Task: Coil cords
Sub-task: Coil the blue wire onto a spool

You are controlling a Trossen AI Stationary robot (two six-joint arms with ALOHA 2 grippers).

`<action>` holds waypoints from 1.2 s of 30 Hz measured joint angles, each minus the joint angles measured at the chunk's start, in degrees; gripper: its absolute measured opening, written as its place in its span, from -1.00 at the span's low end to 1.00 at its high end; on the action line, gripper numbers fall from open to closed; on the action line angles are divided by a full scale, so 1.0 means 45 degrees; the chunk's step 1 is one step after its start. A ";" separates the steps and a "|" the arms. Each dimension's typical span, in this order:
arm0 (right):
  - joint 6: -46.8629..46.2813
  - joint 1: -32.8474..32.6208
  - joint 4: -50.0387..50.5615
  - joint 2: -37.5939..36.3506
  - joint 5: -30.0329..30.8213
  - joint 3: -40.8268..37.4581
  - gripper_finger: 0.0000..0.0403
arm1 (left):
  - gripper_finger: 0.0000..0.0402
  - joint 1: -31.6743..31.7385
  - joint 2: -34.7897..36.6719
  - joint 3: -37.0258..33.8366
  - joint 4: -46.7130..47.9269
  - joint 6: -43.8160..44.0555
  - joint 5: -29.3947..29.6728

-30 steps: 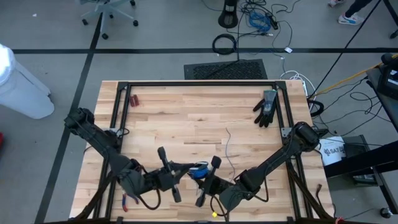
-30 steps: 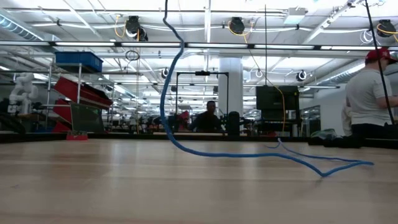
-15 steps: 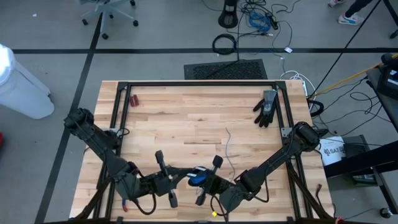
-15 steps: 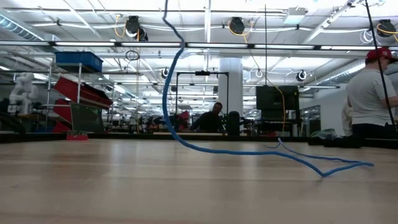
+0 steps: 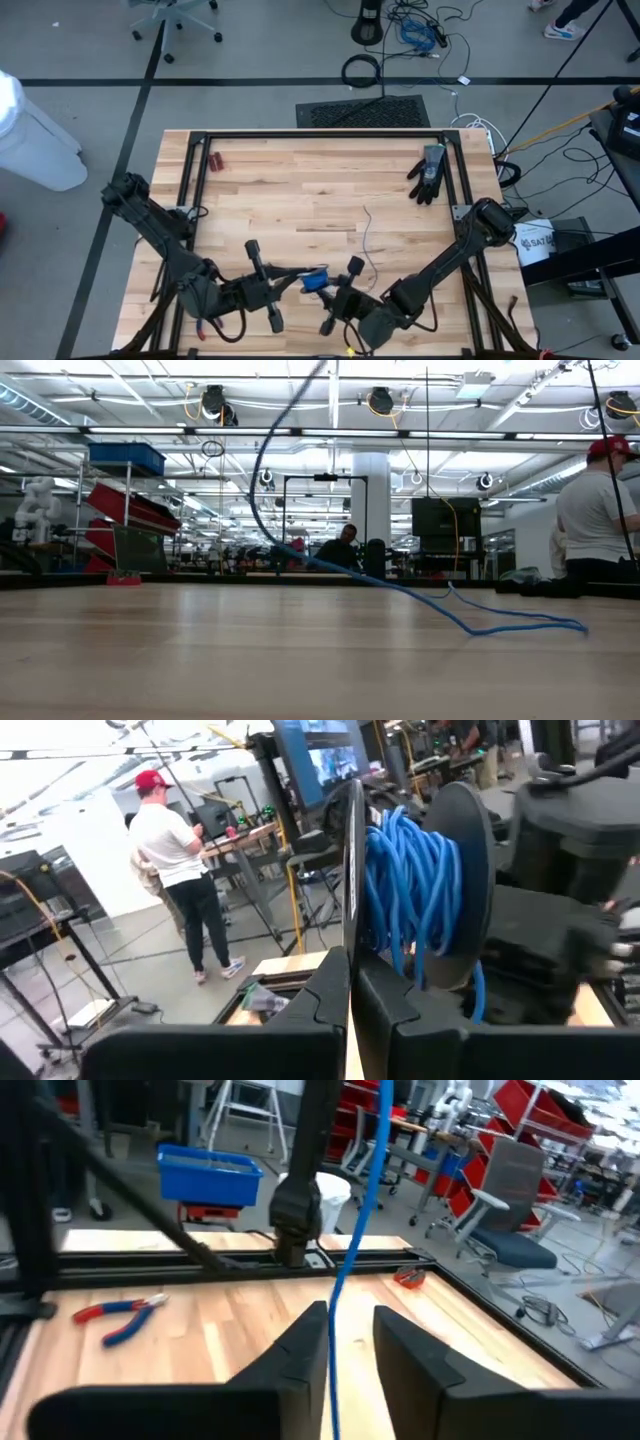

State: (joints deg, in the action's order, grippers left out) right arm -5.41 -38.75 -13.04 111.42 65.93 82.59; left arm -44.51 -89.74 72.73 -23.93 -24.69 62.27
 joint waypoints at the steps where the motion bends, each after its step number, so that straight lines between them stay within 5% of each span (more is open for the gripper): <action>1: 0.0121 -0.0130 -0.0009 -0.0006 0.0006 0.0000 -0.62 | -0.97 -0.0006 0.0016 0.0000 -0.0009 0.0068 0.0087; 11: 0.0494 -0.1787 0.0967 -0.0923 0.0009 0.0034 -0.54 | -0.97 -0.0439 0.0413 -0.0024 0.0046 0.0438 0.0895; 24: -0.5452 -0.2804 0.8145 -0.1399 -0.1416 0.0018 -0.56 | -0.97 -0.0811 0.0668 -0.0039 0.0085 0.1092 0.0898; 36: -0.5474 -0.1530 0.4044 -0.1287 -0.1330 -0.2361 -0.56 | -0.97 -0.0816 0.0666 -0.0044 0.0099 0.1085 0.0847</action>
State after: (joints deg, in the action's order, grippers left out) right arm -30.04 -45.63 5.16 105.62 59.94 71.96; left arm -48.18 -86.74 72.53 -23.49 -19.81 66.08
